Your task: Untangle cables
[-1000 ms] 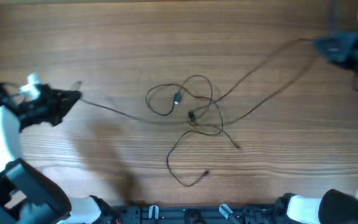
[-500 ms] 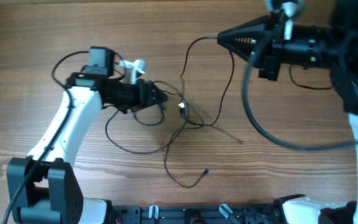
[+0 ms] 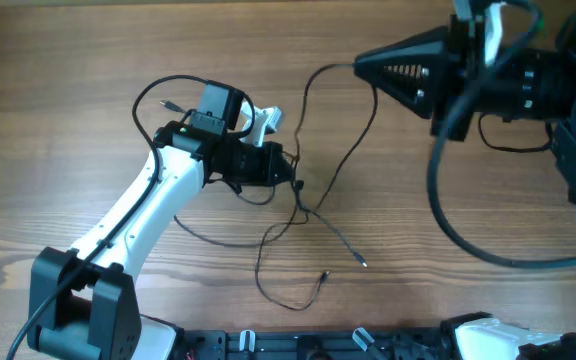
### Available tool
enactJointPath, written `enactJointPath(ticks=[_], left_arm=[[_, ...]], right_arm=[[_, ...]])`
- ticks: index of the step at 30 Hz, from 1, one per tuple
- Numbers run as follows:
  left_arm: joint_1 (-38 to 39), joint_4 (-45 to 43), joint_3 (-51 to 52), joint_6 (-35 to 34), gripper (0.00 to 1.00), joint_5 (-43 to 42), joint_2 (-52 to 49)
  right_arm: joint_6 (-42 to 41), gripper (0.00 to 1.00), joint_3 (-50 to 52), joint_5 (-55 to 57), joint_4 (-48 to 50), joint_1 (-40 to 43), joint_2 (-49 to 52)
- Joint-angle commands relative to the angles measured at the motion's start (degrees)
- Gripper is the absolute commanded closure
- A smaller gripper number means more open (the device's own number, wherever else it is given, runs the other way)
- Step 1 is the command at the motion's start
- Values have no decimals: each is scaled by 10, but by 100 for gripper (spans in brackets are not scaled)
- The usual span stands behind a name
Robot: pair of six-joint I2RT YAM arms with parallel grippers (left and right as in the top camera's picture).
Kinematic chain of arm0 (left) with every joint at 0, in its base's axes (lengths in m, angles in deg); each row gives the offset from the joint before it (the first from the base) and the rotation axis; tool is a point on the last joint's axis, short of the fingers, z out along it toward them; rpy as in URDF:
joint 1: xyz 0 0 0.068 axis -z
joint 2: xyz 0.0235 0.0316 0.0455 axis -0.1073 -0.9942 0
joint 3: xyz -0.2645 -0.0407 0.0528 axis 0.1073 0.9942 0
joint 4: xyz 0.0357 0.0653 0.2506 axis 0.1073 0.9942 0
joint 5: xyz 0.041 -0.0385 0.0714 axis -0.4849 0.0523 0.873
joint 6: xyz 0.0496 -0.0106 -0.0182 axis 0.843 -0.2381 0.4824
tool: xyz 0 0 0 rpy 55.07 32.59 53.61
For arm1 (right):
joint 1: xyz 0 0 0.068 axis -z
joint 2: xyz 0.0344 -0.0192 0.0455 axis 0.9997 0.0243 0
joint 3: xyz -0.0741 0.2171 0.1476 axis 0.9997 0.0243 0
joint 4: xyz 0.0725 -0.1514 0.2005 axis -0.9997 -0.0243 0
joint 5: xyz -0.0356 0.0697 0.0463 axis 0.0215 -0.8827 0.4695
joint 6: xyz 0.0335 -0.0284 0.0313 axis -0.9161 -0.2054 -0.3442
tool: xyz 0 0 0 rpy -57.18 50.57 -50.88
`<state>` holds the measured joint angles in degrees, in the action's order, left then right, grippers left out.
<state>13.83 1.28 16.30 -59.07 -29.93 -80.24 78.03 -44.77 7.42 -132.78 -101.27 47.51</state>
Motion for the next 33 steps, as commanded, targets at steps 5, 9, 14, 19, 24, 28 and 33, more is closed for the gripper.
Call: enactJointPath(ticks=[5, 9, 14, 19, 24, 28, 33], left_arm=[[-72, 56, -2, 10, 96, 80, 0], [-176, 94, -2, 30, 96, 85, 0], [-299, 115, -2, 35, 96, 76, 0], [-385, 122, -2, 36, 96, -66, 0], [-306, 97, -2, 87, 96, -238, 0], [-272, 25, -2, 87, 96, -342, 0], [-278, -14, -2, 87, 96, -422, 0]], right_arm=[[-208, 96, -9, 664, -189, 67, 2], [-233, 96, -9, 701, -226, 223, 5], [-211, 96, -9, 678, -247, 346, 22], [-128, 96, -9, 478, -254, 373, 59], [76, 94, -9, 237, -325, 292, 105], [135, 91, 5, 239, -385, 177, 140], [119, 85, 80, 239, -353, 50, 147]])
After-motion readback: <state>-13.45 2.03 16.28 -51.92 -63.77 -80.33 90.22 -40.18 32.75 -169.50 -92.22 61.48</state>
